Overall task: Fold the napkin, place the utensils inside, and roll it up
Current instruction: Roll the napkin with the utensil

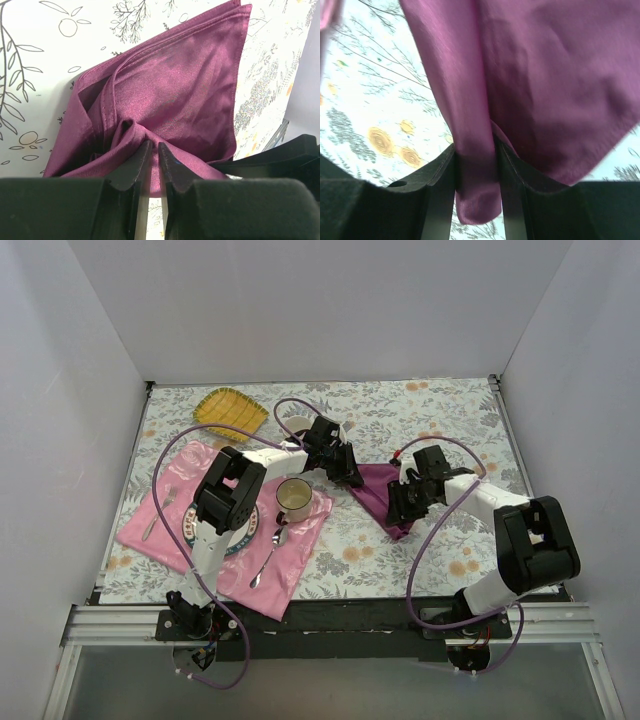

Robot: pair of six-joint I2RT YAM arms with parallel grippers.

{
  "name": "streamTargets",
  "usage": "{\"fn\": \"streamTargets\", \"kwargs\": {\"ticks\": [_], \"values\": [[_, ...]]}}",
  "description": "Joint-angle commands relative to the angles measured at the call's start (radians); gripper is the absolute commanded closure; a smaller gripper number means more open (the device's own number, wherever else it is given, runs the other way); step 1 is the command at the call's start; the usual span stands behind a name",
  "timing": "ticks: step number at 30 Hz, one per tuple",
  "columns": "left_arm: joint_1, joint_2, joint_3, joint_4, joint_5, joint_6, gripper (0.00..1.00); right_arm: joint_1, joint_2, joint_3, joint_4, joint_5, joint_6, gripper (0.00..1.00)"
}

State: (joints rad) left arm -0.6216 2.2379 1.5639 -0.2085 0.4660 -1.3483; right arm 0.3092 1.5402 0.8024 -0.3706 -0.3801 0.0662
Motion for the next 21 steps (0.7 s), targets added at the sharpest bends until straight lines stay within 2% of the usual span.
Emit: {"fn": "streamTargets", "kwargs": {"ticks": [1,5,15,21], "values": [[0.014,0.051,-0.022,-0.069,-0.087,0.063,0.89,-0.001,-0.064,-0.028,-0.108,0.129,-0.045,0.55],[0.016,0.051,-0.019,-0.071,-0.089,0.069,0.89,0.001,-0.089,-0.045,-0.111,0.113,-0.037,0.54],[0.017,0.057,-0.005,-0.088,-0.09,0.08,0.91,-0.005,-0.149,-0.017,-0.154,0.096,0.0,0.46],[0.02,0.062,-0.004,-0.092,-0.089,0.083,0.91,-0.035,-0.123,-0.034,-0.168,0.164,0.035,0.46]]}}
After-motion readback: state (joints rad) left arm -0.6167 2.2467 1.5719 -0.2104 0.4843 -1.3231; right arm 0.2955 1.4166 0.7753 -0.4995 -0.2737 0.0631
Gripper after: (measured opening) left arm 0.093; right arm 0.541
